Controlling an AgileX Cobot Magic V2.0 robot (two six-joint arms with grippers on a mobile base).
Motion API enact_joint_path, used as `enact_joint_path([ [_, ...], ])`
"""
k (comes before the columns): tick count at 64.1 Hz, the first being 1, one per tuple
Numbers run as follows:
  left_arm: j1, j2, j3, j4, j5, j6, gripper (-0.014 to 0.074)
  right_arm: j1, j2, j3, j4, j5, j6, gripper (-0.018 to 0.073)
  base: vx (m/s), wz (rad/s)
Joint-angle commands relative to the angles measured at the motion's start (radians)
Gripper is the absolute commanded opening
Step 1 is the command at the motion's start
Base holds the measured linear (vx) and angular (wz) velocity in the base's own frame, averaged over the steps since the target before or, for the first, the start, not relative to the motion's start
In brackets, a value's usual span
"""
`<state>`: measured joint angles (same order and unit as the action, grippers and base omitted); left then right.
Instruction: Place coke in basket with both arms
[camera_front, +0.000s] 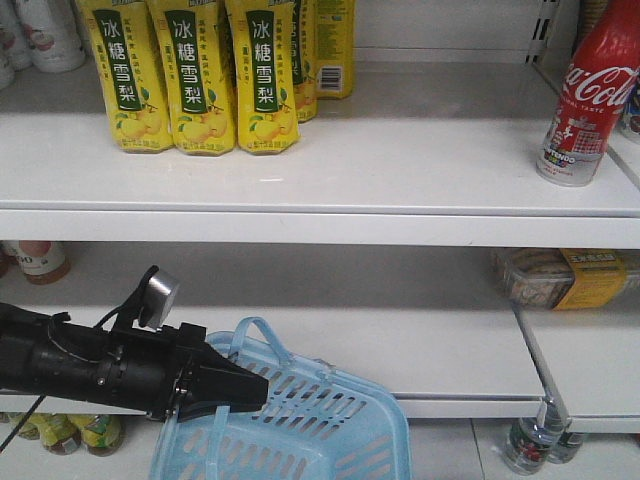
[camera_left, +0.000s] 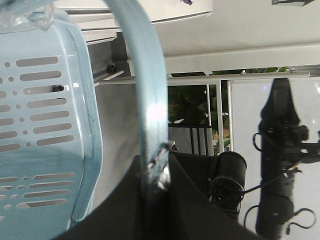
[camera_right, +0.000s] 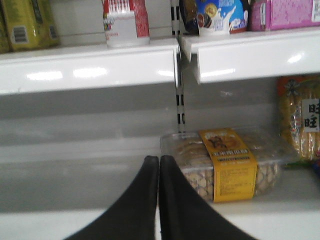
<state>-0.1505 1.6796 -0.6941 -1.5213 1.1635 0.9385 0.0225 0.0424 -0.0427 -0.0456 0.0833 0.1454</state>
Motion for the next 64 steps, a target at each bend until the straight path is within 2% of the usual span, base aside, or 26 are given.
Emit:
enact_joint_path([
  [1, -0.003, -0.048, -0.018, -0.075, 0.070, 0.019, -0.0006, -0.001, 0.094, -0.130, 0.006, -0.075, -0.003, -0.0010, 0.00, 0.00],
  [17, -0.003, -0.048, -0.018, -0.075, 0.070, 0.019, -0.0006, -0.002, 0.365, -0.405, 0.004, -0.035, -0.013, -0.0010, 0.00, 0.00],
  [24, -0.003, -0.048, -0.018, -0.075, 0.070, 0.019, -0.0006, -0.002, 0.454, -0.467, 0.026, -0.047, -0.008, -0.0010, 0.00, 0.00],
  [36, -0.003, -0.048, -0.018, -0.075, 0.070, 0.019, -0.0006, -0.002, 0.534, -0.476, 0.037, -0.116, -0.012, -0.0010, 0.00, 0.00],
  [50, -0.003, -0.048, -0.018, -0.075, 0.070, 0.019, -0.0006, -0.002, 0.552, -0.476, 0.034, -0.103, -0.047, 0.0004, 0.00, 0.00],
  [64, -0.003, -0.048, -0.018, -0.075, 0.070, 0.019, -0.0006, -0.002, 0.552, -0.476, 0.033, -0.103, -0.145, 0.0122, 0.00, 0.00],
])
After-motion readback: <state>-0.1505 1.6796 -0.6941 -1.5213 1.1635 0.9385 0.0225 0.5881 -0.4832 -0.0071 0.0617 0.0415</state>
